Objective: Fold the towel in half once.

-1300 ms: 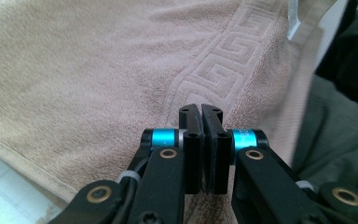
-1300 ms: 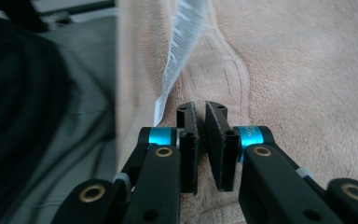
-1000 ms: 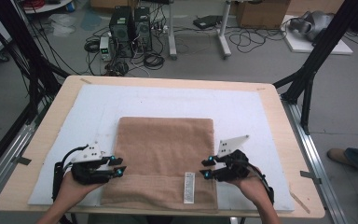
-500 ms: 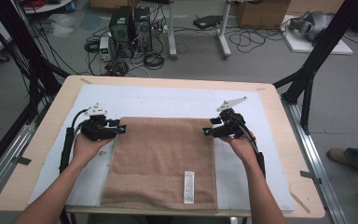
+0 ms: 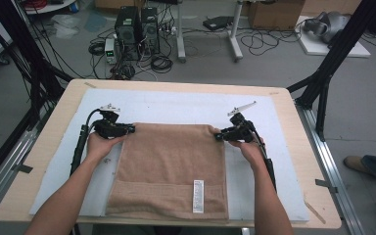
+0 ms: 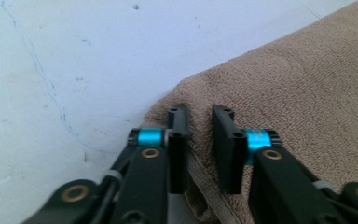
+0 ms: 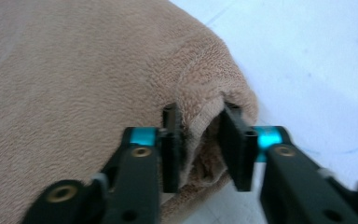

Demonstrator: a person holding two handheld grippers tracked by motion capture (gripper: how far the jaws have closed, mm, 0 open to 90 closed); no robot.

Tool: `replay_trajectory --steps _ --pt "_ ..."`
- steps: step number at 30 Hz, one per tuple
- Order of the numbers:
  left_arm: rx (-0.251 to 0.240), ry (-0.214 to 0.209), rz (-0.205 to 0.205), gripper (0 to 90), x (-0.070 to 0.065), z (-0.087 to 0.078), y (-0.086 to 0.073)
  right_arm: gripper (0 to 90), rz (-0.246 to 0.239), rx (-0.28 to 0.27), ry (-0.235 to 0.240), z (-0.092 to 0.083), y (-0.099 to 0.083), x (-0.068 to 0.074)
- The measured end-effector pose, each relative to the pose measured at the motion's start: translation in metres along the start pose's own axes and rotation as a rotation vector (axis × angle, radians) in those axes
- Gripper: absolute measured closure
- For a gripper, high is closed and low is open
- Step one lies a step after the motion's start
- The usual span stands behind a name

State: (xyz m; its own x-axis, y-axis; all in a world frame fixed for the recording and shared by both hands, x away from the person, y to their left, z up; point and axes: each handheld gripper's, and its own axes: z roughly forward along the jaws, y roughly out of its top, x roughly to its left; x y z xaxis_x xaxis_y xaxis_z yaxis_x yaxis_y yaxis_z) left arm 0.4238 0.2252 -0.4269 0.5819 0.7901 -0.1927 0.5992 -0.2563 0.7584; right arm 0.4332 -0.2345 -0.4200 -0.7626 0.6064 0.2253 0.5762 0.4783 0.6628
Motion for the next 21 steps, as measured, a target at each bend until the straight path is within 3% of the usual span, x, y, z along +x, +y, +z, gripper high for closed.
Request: replay_trajectory --steps 2,8,13,15,18,20,21 --pt "-0.03 -0.002 0.002 79.9 -0.002 -0.007 0.002 72.5 -0.012 -0.012 -0.019 -0.005 0.002 0.004" --pt "-0.117 -0.027 0.085 79.4 -0.02 -0.038 0.004 66.1 -0.042 -0.064 -0.037 -0.026 0.004 0.018" --pt "-0.124 -0.044 0.135 78.6 -0.033 -0.054 -0.016 71.5 -0.079 -0.098 -0.004 -0.039 -0.007 0.034" --pt "-0.126 -0.053 0.157 79.3 -0.037 -0.059 -0.026 80.0 -0.118 -0.077 0.012 -0.04 -0.014 0.041" --pt "-0.123 -0.041 0.194 80.1 -0.044 -0.065 -0.039 81.3 -0.143 -0.062 0.018 -0.041 -0.024 0.05" --pt "-0.11 -0.059 0.196 81.2 -0.047 -0.065 -0.047 81.1 -0.168 -0.06 0.012 -0.042 -0.03 0.055" --pt "-0.097 -0.07 0.204 81.1 -0.049 -0.065 -0.051 80.9 -0.171 -0.054 0.031 -0.042 -0.032 0.057"
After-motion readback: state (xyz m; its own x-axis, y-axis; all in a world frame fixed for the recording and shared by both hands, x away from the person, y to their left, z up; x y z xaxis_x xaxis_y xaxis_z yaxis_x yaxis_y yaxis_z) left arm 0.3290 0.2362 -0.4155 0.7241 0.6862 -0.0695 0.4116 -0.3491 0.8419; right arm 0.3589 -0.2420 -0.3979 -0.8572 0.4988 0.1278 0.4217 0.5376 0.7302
